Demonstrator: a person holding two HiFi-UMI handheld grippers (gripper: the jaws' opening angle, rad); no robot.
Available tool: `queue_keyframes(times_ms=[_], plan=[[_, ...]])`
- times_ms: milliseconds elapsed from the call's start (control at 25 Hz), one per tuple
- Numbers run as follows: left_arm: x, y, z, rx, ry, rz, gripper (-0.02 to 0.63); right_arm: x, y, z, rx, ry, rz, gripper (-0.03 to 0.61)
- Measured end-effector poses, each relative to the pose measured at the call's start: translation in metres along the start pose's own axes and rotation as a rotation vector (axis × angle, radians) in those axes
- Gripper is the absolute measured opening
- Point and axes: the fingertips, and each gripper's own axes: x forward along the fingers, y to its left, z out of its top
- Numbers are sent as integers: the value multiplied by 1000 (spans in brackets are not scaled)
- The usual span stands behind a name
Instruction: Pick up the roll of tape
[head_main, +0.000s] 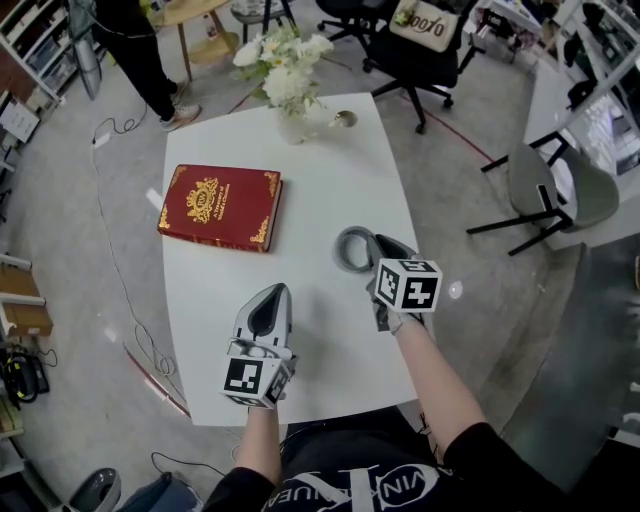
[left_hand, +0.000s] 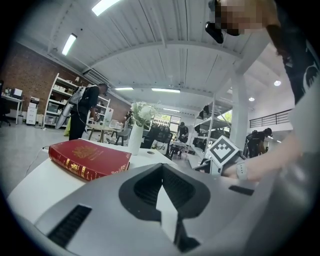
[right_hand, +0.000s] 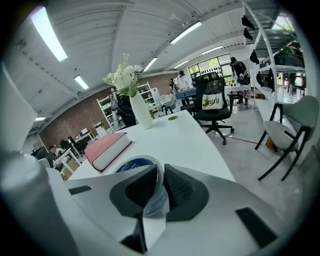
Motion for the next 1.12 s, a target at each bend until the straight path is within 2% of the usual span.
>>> queue_keyframes(times_ms=[280, 760, 1120], plan=[[-10, -4, 7, 4, -13, 10, 0, -27, 7, 1, -57, -48, 55, 54], [-28, 0, 29, 12, -54, 47, 0, -80, 36, 27, -119, -153, 168, 54], [-30, -4, 48, 37, -87, 42, 0, -107, 59, 46, -172, -228, 238, 54]])
